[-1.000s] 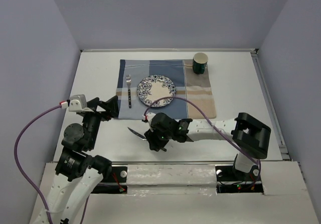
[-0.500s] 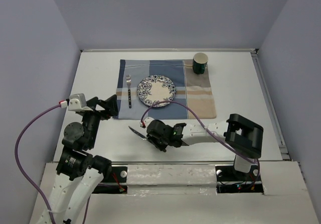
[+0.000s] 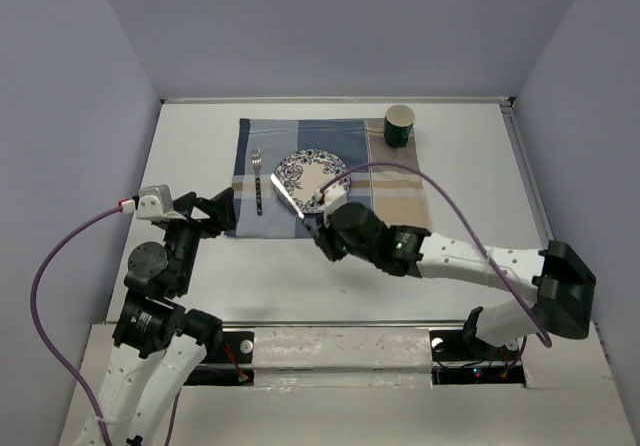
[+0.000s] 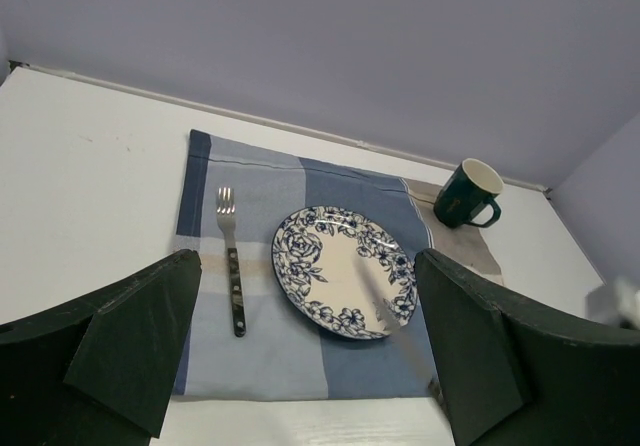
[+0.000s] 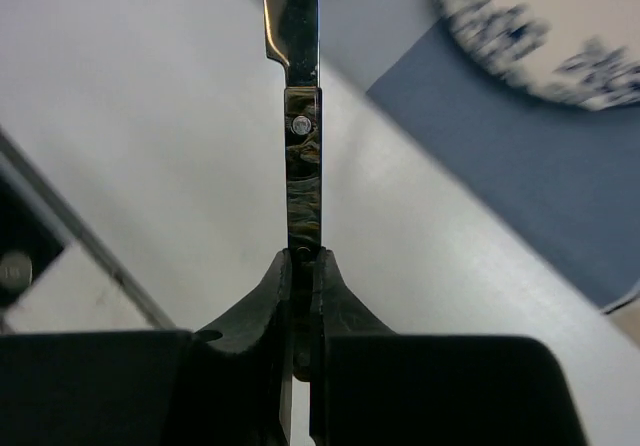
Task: Set the dinner table for one person
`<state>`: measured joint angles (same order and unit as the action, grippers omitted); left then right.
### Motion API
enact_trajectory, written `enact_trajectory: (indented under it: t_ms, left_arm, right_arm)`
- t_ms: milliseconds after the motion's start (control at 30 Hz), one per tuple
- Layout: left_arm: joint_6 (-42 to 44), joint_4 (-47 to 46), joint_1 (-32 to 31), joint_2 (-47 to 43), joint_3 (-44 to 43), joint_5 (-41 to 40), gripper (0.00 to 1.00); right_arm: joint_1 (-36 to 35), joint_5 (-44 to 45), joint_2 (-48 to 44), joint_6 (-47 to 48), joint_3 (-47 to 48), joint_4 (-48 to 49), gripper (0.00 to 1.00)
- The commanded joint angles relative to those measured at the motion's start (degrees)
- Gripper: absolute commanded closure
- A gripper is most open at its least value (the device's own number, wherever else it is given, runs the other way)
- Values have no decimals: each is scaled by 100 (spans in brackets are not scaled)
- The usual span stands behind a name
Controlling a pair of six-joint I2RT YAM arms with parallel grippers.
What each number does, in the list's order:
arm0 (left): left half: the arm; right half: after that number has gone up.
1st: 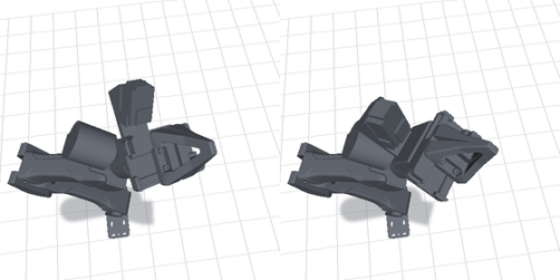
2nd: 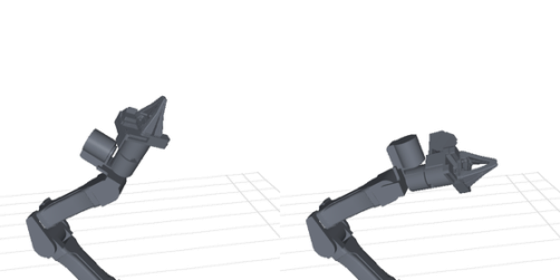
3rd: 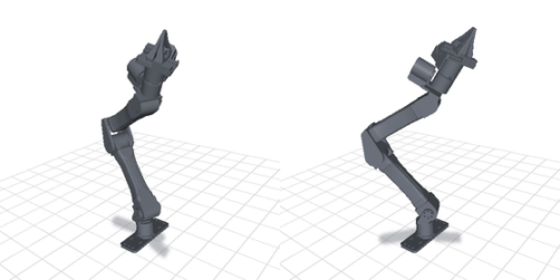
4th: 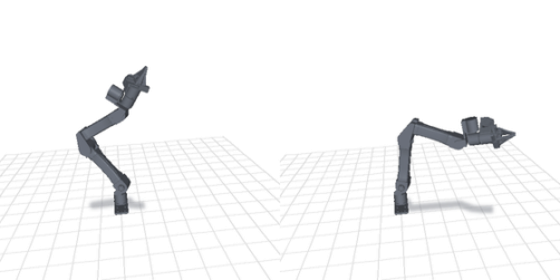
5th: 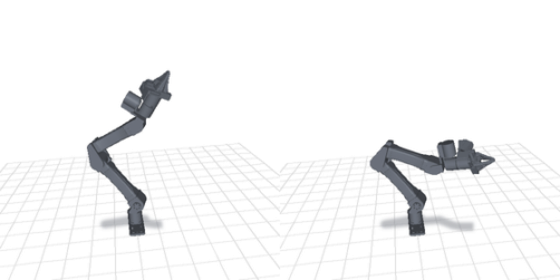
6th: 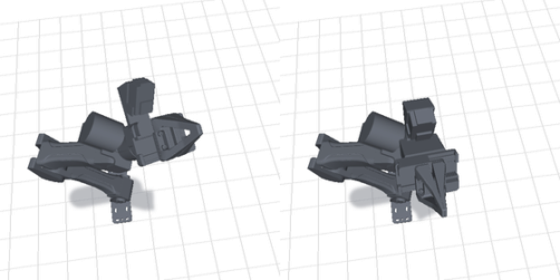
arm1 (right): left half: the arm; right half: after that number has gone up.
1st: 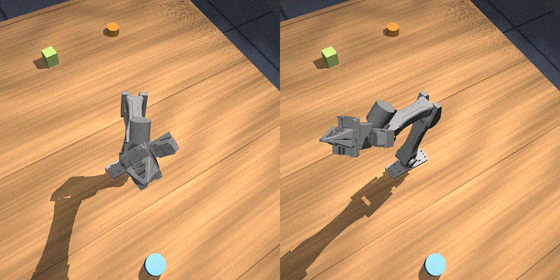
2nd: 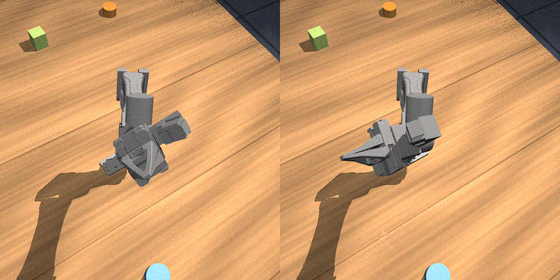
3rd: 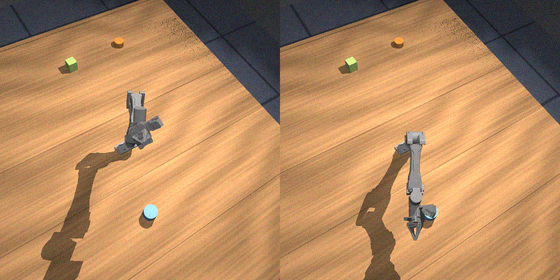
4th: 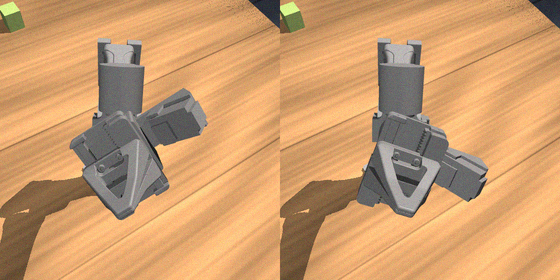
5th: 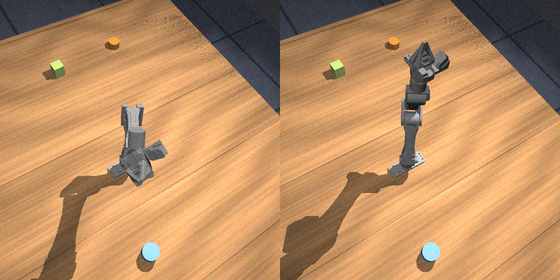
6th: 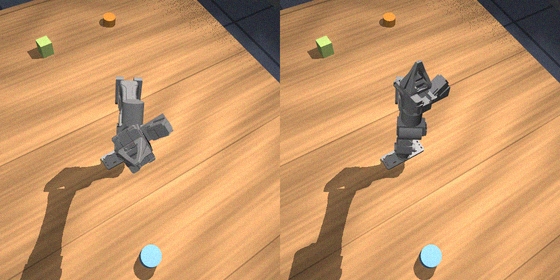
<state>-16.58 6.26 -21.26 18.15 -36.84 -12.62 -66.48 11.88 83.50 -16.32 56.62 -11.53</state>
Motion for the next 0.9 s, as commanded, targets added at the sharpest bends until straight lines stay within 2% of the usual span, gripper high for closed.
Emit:
enact_trajectory:
  t_ms: [0,200,400,667,867]
  left_arm:
    - [67,-275,43,-5,-95,67,1]
    - [67,-266,43,-40,-95,76,1]
    - [58,-266,43,-49,-87,146,1]
    - [58,-283,43,-48,-87,172,1]
    - [67,-292,43,-5,-87,190,1]
  right_arm:
    - [968,1210,-239,-152,112,889,100]
    - [2444,1220,604,-161,665,968,100]
    - [3359,817,1405,-275,859,1083,100]
    - [3686,307,2125,-162,1176,1258,100]
    - [3791,368,2565,-240,1360,1197,100]
